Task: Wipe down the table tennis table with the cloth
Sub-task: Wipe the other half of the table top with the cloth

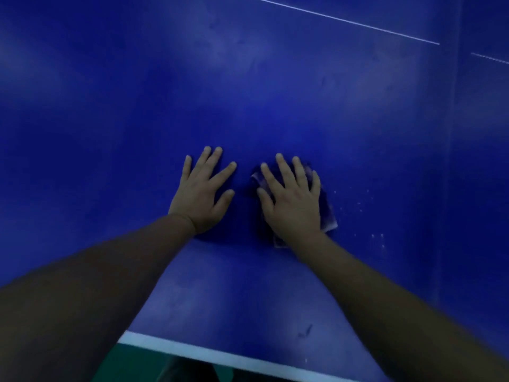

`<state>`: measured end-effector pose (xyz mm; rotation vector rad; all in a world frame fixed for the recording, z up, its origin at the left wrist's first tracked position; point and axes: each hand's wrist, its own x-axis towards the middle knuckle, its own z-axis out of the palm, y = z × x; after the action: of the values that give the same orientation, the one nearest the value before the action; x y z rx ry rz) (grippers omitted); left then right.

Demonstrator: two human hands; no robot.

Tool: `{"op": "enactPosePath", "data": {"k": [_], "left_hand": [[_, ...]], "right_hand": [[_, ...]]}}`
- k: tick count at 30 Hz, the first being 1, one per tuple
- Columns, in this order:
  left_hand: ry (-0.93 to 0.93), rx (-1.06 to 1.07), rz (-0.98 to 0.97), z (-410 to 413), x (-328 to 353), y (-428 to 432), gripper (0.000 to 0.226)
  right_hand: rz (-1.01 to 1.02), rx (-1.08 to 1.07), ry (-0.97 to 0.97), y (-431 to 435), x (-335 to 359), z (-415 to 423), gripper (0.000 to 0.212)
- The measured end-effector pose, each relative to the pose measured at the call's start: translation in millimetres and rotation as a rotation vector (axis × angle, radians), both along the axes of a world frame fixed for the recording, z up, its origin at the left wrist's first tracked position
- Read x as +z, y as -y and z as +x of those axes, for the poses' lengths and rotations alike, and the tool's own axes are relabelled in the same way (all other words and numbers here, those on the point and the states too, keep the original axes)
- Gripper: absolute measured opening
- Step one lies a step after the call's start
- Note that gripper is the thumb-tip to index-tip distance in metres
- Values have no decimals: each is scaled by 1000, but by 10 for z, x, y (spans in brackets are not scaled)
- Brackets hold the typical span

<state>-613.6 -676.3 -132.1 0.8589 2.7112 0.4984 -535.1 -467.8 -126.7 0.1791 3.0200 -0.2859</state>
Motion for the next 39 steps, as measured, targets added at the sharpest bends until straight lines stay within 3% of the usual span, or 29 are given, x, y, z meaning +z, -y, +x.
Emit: {"op": "enactPosePath", "data": {"k": [2, 5, 8, 12, 15, 20, 22, 25, 28, 31, 36, 39], "left_hand": [[27, -36, -45, 61, 60, 38, 68], [-42, -63, -129, 501, 93, 198, 63], [-102, -16, -126, 1275, 39, 453, 60], [-99, 36, -233, 1763, -68, 605, 64], [-104, 27, -220, 1710, -100, 600, 63], [-76, 4, -201, 1728, -84, 615, 65], [-87, -22, -201, 1718, -69, 619, 66], [-104, -87, -164, 1735, -50, 645, 65], [-135, -202, -73, 1748, -45, 671, 62], [-153, -314, -55, 1767, -51, 694, 59], [-158, -324, -117, 1794, -35, 675, 62], [-150, -319, -135, 1789, -50, 677, 63]], "right_hand": [[-13, 9, -24, 351, -9, 538, 52], [-22, 275, 21, 688, 2, 1472, 50], [7, 425, 69, 346, 23, 1438, 51], [9, 48, 100, 176, 75, 761, 56], [25, -98, 52, 412, -10, 852, 56], [4, -38, 38, 1027, -15, 2211, 51], [6, 92, 66, 978, 11, 2469, 51], [70, 212, 87, 557, 51, 2140, 52], [49, -85, 105, 371, 90, 1703, 56], [49, -236, 28, 630, 36, 1875, 54], [58, -171, -29, 1036, 37, 2617, 49], [65, 23, 8, 756, 67, 2504, 51]]}}
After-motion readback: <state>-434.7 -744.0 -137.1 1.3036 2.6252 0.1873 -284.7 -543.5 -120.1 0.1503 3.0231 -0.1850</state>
